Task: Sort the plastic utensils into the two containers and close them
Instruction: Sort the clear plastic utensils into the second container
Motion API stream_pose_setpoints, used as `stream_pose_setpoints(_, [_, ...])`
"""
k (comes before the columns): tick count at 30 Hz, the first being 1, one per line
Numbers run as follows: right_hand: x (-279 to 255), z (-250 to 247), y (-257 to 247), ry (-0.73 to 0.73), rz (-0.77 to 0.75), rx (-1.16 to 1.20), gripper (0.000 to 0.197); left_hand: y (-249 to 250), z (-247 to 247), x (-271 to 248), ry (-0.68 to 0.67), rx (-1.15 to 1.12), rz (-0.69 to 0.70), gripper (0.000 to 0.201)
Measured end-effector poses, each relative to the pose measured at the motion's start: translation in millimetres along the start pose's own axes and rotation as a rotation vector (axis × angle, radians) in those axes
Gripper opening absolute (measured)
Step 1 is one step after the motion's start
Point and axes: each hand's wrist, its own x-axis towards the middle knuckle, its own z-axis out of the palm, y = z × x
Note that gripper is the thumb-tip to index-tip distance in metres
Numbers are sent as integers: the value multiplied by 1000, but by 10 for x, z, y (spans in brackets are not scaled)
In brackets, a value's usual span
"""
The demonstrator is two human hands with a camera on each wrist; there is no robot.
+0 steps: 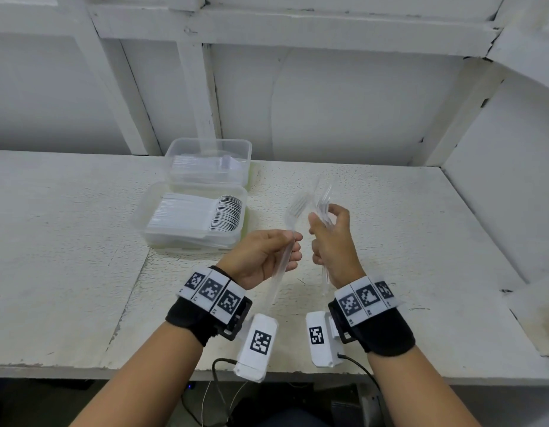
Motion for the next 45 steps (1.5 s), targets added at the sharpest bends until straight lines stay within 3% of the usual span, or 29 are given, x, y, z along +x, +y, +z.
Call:
stream_pose_setpoints(3, [-1, 7, 13, 12, -16, 3, 8, -25, 19, 48, 139, 70, 140, 13])
stream_pose_setpoints(8, [-58, 85, 49, -45, -158, -115, 17, -53, 49, 135, 277, 37, 213, 10])
stream_pose_setpoints(22, [-33, 141, 80, -90, -213, -212, 25, -22, 102, 146, 176, -95, 184, 13])
stream_pose_setpoints(30, [-26, 69, 78, -113, -217, -312, 28, -44, 62, 184, 233, -23, 148, 11])
stream_pose_setpoints(35, [-4, 24, 58, -34, -171, -263, 19, -51, 98, 189, 291, 8, 156, 9])
stream_pose_setpoints(42, [63, 111, 10, -29, -168, -313, 34, -92, 90, 215, 291, 36, 165, 11])
stream_pose_setpoints(45, [102, 147, 74, 9, -164, -395, 30, -111, 93, 229, 280, 60, 183, 11])
